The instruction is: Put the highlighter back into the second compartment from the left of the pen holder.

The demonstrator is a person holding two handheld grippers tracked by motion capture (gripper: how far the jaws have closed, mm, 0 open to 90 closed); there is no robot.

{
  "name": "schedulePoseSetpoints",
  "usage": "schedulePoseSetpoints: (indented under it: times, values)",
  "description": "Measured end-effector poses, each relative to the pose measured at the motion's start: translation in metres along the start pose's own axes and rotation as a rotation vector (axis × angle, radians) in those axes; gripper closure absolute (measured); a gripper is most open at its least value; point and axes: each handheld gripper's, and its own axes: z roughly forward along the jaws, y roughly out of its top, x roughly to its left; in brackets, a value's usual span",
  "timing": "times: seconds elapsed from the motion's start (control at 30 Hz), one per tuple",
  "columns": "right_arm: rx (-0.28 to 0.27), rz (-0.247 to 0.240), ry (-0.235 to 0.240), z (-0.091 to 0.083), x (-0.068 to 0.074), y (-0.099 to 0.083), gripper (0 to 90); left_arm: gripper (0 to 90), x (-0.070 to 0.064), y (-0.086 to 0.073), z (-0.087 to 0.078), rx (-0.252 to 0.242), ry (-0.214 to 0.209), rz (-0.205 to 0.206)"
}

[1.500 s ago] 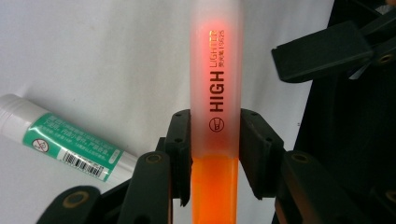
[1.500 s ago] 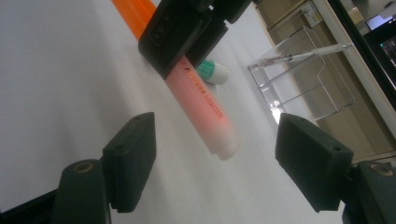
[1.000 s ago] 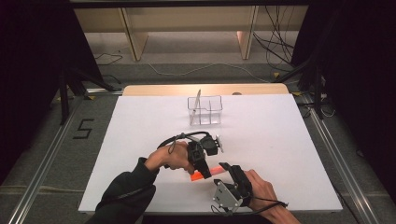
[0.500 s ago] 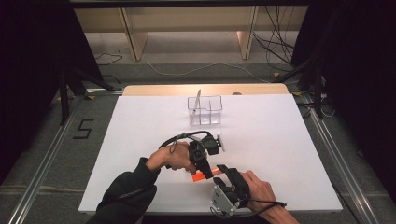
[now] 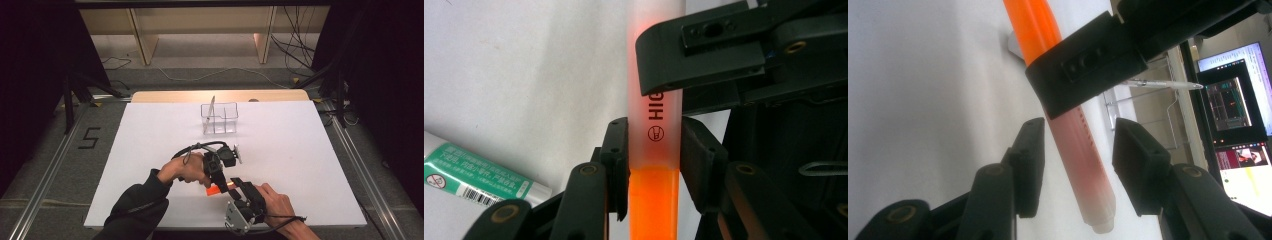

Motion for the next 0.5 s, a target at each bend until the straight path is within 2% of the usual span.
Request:
schedulePoseSetpoints:
  times: [0.23,0.47,0.5]
  values:
    - [-0.004,-0.032,-0.002,0.0011,0.0007,0.0003,60.6,66.1,-0.0003,-0.0004,-0.0006,0.002,-0.010,-0.007]
    - [0.005,-0.033,-0.010,0.0008,0.0040,0.0006,63.8,66.1,-0.0016,0.0002,-0.0002,0.004,-0.015,-0.006]
    - [0.003,-0.045,-0.013,0.0009,0.0033,0.0007,64.1,66.1,-0.0014,0.0004,-0.0002,0.011,-0.020,-0.003]
